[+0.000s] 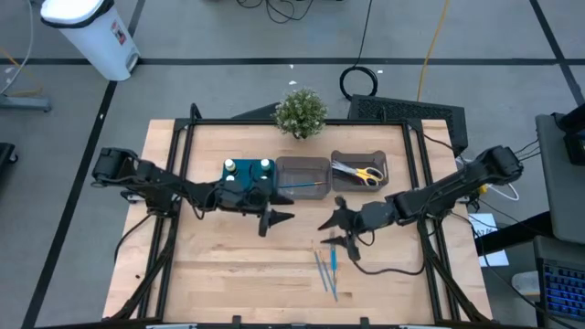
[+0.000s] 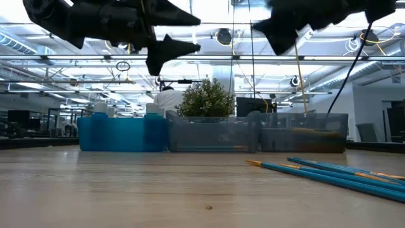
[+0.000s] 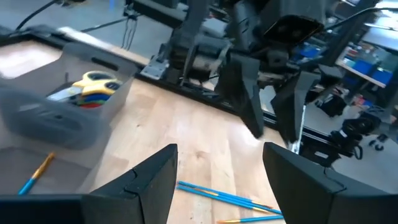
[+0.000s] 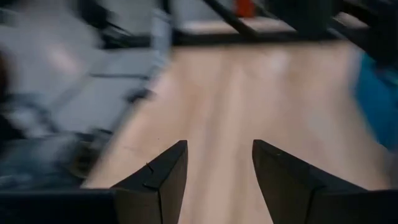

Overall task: Pick & Place Paint Supplies
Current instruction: Put the paint brush into the left black bin

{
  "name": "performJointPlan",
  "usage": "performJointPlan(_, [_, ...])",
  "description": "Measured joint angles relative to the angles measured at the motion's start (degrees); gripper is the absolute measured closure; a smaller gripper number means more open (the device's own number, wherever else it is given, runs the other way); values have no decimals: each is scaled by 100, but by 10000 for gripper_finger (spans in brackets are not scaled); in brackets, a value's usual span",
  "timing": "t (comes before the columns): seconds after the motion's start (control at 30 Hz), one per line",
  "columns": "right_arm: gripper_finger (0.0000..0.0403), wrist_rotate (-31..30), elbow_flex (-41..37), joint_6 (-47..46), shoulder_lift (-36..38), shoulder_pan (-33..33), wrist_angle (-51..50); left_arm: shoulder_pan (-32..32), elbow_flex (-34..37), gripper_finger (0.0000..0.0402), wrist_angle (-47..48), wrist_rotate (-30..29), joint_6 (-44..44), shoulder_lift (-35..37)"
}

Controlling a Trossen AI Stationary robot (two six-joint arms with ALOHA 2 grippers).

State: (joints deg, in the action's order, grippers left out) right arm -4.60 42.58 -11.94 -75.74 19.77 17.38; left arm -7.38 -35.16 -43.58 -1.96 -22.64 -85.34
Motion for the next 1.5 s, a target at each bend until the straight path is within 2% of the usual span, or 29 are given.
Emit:
performJointPlan(0.17, [232, 1635, -210, 451, -381, 28, 1761, -229, -2, 156, -131, -1, 285, 0])
performJointPlan(0.23, [232, 1910, -206, 224, -531, 137, 2062, -295, -19, 156, -120, 0, 293, 0])
performJointPlan(0.27, [232, 1861, -154, 181, -590, 217, 2018, -312, -25, 156, -124, 0, 296, 0])
performJointPlan(0.33, [232, 1333, 92, 321, -657, 521, 1486, -329, -28, 156, -124, -2, 303, 0])
performJointPlan(0.5, [232, -713, 1454, 546, -986, 1309, -1525, -323, -29, 156, -68, -121, 301, 0])
performJointPlan(0.57, [232, -1120, 1789, 200, -1247, 1506, -2289, -323, -31, 156, 18, -215, 301, 0])
performJointPlan(0.67, [232, -1061, 1839, -385, -1609, 1729, -2799, -319, -31, 156, 33, -264, 301, -2])
performJointPlan(0.87, [232, -455, 1590, -1075, -2299, 1945, -2532, -321, -31, 156, 110, -317, 296, -2])
performJointPlan(1.1, [232, -265, 1579, -1441, -2803, 1919, -2476, -321, -31, 156, 231, -463, 287, -2])
performJointPlan(1.23, [232, -275, 1587, -1579, -2786, 1921, -2695, -321, -31, 156, 273, -465, 287, -2])
performJointPlan(1.5, [232, -312, 1577, -2477, -2239, 1921, -4030, -321, -31, 156, 311, -467, 290, -2])
